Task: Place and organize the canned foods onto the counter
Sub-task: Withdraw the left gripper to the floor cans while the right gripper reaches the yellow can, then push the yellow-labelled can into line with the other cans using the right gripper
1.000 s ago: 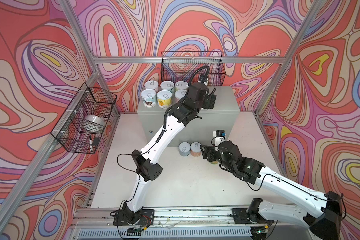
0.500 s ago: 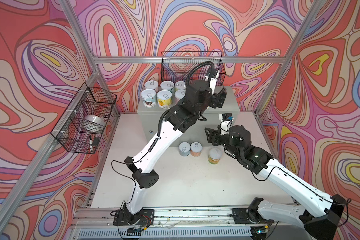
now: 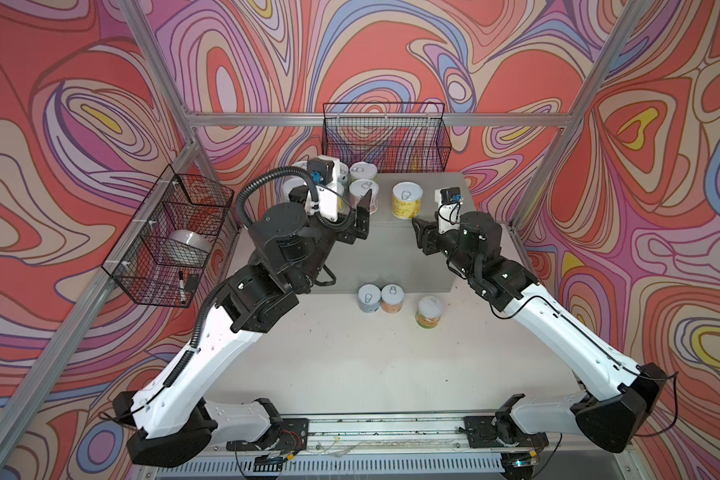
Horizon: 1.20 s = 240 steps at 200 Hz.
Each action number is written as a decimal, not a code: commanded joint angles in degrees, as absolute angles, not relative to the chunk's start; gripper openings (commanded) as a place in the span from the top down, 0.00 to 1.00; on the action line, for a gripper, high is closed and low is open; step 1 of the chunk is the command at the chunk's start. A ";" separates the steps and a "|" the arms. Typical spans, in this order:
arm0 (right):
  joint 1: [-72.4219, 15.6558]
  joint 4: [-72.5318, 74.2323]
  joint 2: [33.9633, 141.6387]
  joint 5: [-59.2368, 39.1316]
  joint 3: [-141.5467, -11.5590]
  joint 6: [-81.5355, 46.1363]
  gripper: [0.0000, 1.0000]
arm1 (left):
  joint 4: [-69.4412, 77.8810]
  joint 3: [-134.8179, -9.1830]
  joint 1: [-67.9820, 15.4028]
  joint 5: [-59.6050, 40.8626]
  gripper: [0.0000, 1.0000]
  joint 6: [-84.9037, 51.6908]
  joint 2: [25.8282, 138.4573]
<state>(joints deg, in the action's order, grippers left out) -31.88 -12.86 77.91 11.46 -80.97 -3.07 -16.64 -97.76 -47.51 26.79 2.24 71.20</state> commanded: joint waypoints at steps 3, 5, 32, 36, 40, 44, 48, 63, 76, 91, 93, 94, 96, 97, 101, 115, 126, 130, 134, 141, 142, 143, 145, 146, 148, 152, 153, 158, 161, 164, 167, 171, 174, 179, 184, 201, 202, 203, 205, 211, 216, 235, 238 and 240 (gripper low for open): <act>-31.01 -11.95 80.13 8.95 -84.50 -0.64 0.37 | -17.64 -89.64 -47.14 31.72 0.08 -0.05 66.26; -30.91 -12.00 80.37 8.76 -84.74 -0.62 0.37 | -17.77 -88.83 -47.12 31.84 0.08 -0.25 65.81; -30.34 -12.67 83.04 7.06 -87.76 -0.30 0.37 | -19.75 -78.71 -47.03 33.02 0.08 -2.86 58.17; -30.25 -12.83 83.41 6.96 -88.23 -0.21 0.37 | -19.80 -76.81 -47.02 32.90 0.08 -3.04 56.68; -30.17 -12.76 83.69 6.78 -88.46 -0.23 0.37 | -19.94 -75.04 -47.03 32.87 0.09 -3.35 55.40; -30.08 -12.55 83.90 6.54 -88.59 -0.18 0.37 | -20.06 -73.59 -47.09 33.09 0.08 -3.86 54.16; -30.06 -12.28 84.13 6.24 -88.72 -0.11 0.36 | -20.36 -71.96 -47.04 33.41 0.08 -4.38 53.00; -29.70 -12.24 85.32 5.80 -89.60 -0.27 0.36 | -23.37 -68.55 -46.96 34.02 0.08 -6.46 50.13; -29.32 -12.17 86.55 5.50 -90.50 -0.48 0.36 | -26.52 -67.00 -46.97 33.68 0.08 -8.57 49.20; -28.85 -11.63 87.80 4.63 -91.08 -0.87 0.36 | -28.11 -64.66 -47.00 32.79 0.09 -10.99 48.48; -28.83 -11.61 88.02 4.58 -91.19 -0.88 0.36 | -28.19 -64.35 -46.99 32.56 0.09 -11.25 48.40; -28.83 -11.52 88.13 4.53 -91.21 -0.92 0.36 | -28.20 -64.17 -46.96 32.50 0.09 -11.34 48.37; -28.78 -11.40 88.26 4.50 -91.29 -0.96 0.37 | -28.21 -63.81 -46.94 32.27 0.09 -11.67 48.24; -28.76 -11.33 88.38 4.44 -91.35 -0.96 0.36 | -28.21 -63.59 -46.98 32.22 0.09 -11.81 48.20; -28.70 -11.15 88.67 4.23 -91.52 -1.14 0.37 | -28.15 -62.92 -47.00 31.74 0.09 -12.42 48.04; -28.56 -10.73 89.91 3.87 -92.22 -1.55 0.37 | -28.13 -60.63 -46.99 30.53 0.10 -14.72 47.81; -28.31 -10.37 90.83 3.80 -92.84 -1.80 0.37 | -27.68 -59.16 -46.95 29.42 0.10 -16.00 47.81; -28.24 -10.17 91.18 3.66 -92.96 -1.89 0.37 | -27.34 -58.64 -47.00 29.11 0.10 -16.23 47.89; -28.24 -9.97 91.42 3.56 -93.18 -1.94 0.37 | -27.18 -58.20 -47.00 28.85 0.10 -16.68 47.90; -28.13 -9.67 91.89 3.31 -93.54 -2.02 0.37 | -26.84 -57.68 -46.95 28.31 0.10 -17.25 48.11; -28.13 -9.62 91.96 3.24 -93.57 -2.02 0.37 | -26.78 -57.58 -46.94 28.26 0.10 -17.28 48.14; -28.08 -9.60 92.08 3.16 -93.63 -2.02 0.37 | -26.70 -57.49 -46.94 28.19 0.10 -17.30 48.20; -28.05 -9.48 92.21 3.05 -93.68 -2.02 0.37 | -26.52 -57.31 -46.93 28.08 0.10 -17.35 48.30; -28.04 -9.35 92.25 3.02 -93.68 -2.02 0.37 | -26.44 -57.26 -46.93 27.92 0.10 -17.42 48.32; -28.06 -9.33 92.39 2.86 -93.82 -2.02 0.37 | -26.28 -57.12 -46.93 27.77 0.10 -17.47 48.45; -27.98 -9.04 92.64 2.52 -94.03 -2.02 0.37 | -26.03 -56.85 -46.98 27.49 0.10 -17.57 48.58; -27.96 -8.96 92.73 2.49 -94.08 -2.02 0.37 | -25.98 -56.82 -47.00 27.41 0.10 -17.62 48.63; -27.91 -8.82 93.11 2.23 -94.36 -2.02 0.37 | -25.74 -56.58 -47.01 27.22 0.10 -17.83 48.97; -27.91 -8.84 93.42 2.16 -94.65 -2.02 0.37 | -25.62 -56.46 -47.00 27.07 0.10 -17.96 49.14; -27.87 -8.83 93.73 2.15 -94.95 -2.02 0.37 | -25.46 -56.31 -46.96 27.03 0.10 -18.01 49.25; -27.80 -8.94 94.14 2.22 -95.26 -2.07 0.37 | -25.29 -56.19 -46.97 26.94 0.10 -18.09 49.43; -27.78 -9.03 94.53 2.27 -95.68 -2.17 0.37 | -24.99 -55.97 -46.98 26.82 0.10 -18.19 49.68; -27.70 -9.05 94.83 2.22 -96.04 -2.15 0.37 | -24.88 -55.91 -46.98 26.73 0.10 -18.19 49.86; -27.61 -8.86 95.33 1.98 -96.36 -2.22 0.37 | -24.47 -55.67 -46.95 26.53 0.10 -18.19 50.11; -27.60 -8.70 95.82 1.58 -96.74 -2.23 0.37 | -24.12 -55.42 -46.99 26.33 0.10 -18.27 50.33; -27.43 -8.35 97.76 1.07 -98.30 -2.70 0.37 | -23.33 -54.78 -46.86 26.02 0.10 -18.52 51.25; -27.43 -8.31 97.88 1.06 -98.41 -2.71 0.37 | -23.31 -54.77 -46.86 26.02 0.10 -18.53 51.29; -27.42 -8.24 97.98 1.06 -98.51 -2.81 0.37 | -23.30 -54.76 -46.85 25.97 0.10 -18.54 51.35; -27.42 -8.21 98.24 1.01 -98.76 -2.83 0.37 | -23.25 -54.82 -46.85 25.94 0.10 -18.59 51.49; -27.37 -8.19 99.02 0.98 -99.47 -3.01 0.37 | -23.04 -54.67 -46.75 25.67 0.10 -18.78 51.84; -27.34 -8.11 99.64 0.72 -99.94 -3.03 0.37 | -22.91 -54.59 -46.71 25.34 0.10 -18.93 52.17; -27.33 -8.23 101.17 0.52 -102.08 -3.53 0.37 | -22.33 -54.14 -46.66 24.13 0.10 -19.83 52.88; -27.33 -8.19 101.16 0.77 -102.40 -3.73 0.37 | -22.25 -54.08 -46.61 23.92 0.10 -19.98 52.97; -27.33 -8.22 102.37 0.89 -102.59 -3.77 0.37 | -22.24 -53.99 -46.59 23.80 0.10 -20.09 53.04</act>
